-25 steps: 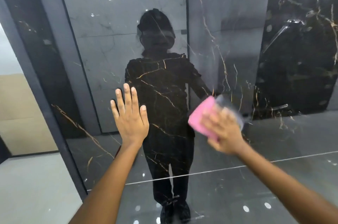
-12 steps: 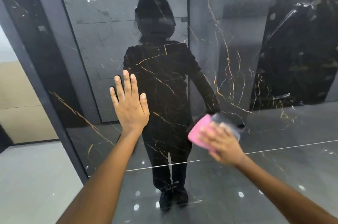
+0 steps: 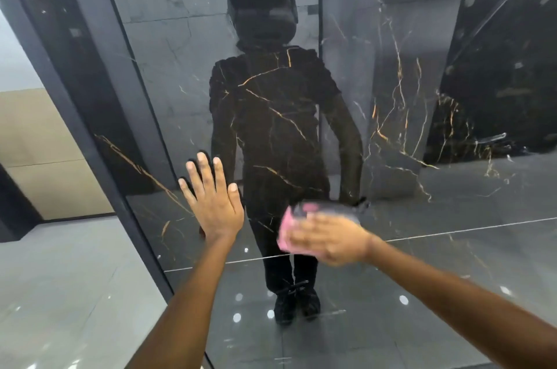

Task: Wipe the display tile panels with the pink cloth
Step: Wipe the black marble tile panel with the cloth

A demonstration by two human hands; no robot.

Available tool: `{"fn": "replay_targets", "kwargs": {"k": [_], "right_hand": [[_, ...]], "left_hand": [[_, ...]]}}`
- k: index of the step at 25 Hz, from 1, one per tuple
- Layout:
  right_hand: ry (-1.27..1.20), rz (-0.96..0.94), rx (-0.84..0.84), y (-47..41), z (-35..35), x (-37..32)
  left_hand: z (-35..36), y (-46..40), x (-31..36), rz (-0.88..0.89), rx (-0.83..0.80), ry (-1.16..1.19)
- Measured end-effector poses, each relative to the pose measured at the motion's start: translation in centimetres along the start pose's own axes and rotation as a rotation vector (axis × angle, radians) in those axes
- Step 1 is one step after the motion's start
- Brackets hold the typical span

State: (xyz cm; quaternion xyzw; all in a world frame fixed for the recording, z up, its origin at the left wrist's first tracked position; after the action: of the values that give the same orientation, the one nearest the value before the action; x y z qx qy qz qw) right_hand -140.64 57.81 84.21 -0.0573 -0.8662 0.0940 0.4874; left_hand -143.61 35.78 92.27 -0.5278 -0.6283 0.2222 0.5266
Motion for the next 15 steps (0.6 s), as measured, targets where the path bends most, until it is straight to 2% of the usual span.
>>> {"fn": "replay_targets", "kwargs": {"k": [1,2,3,6,7,8,9,10,12,13,14,15], "right_hand": [[-0.005,-0.112,-0.118,2.0,1.1,-3.0],[-0.027,-0.124,-0.151,3.7,1.4,-3.7],[-0.038,-0.054,-0.057,4.6,0.3,-2.1],[-0.027,0.501,0.409,3.3,-6.6,9.9],[-0.017,0.665,0.473,1.7,-8.0,13.0],[-0.011,0.734,0.496,-0.4,-8.1,13.9],[0.016,0.683,0.477,-2.7,-6.9,12.5],[0.006,0.526,0.395,-4.3,-4.5,8.7],[-0.061,0.103,0.113,-4.7,0.7,-2.1],[-0.047,-0.045,-0.04,-2.8,2.1,-5.6],[-0.037,-0.124,-0.095,-0.8,2.5,-6.4],[-0.025,-0.151,-0.045,0.9,1.9,-5.4]], "left_hand": [[-0.1,0.1,0.0,0.008,0.016,0.001],[-0.1,0.4,-0.1,0.012,0.032,0.004],[0.0,0.8,-0.4,0.013,0.049,0.006],[0.4,0.4,-0.6,0.03,0.059,0.045],[0.5,0.1,-0.6,0.037,0.048,0.062],[0.6,0.0,-0.6,0.046,0.041,0.073],[0.6,0.1,-0.6,0.053,0.038,0.09],[0.5,0.3,-0.7,0.056,0.031,0.115],[0.5,0.8,-0.8,0.056,0.024,0.134],[0.4,0.9,-0.9,0.051,0.027,0.125],[0.4,0.9,-1.0,0.042,0.033,0.11],[0.4,0.8,-1.1,0.031,0.039,0.096]]}}
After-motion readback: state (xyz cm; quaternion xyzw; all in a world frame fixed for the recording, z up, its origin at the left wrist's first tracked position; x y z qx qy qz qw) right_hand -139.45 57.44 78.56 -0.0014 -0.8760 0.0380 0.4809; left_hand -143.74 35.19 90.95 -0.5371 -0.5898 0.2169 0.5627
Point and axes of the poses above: each hand's wrist, its own y-axis away from the middle knuckle, its own z-axis out of the palm, x = y × z, the point moved 5 cm from there along -y, towards the middle knuckle, and after that the axes turned 13 degrees about -z, right-handed, at the moved point
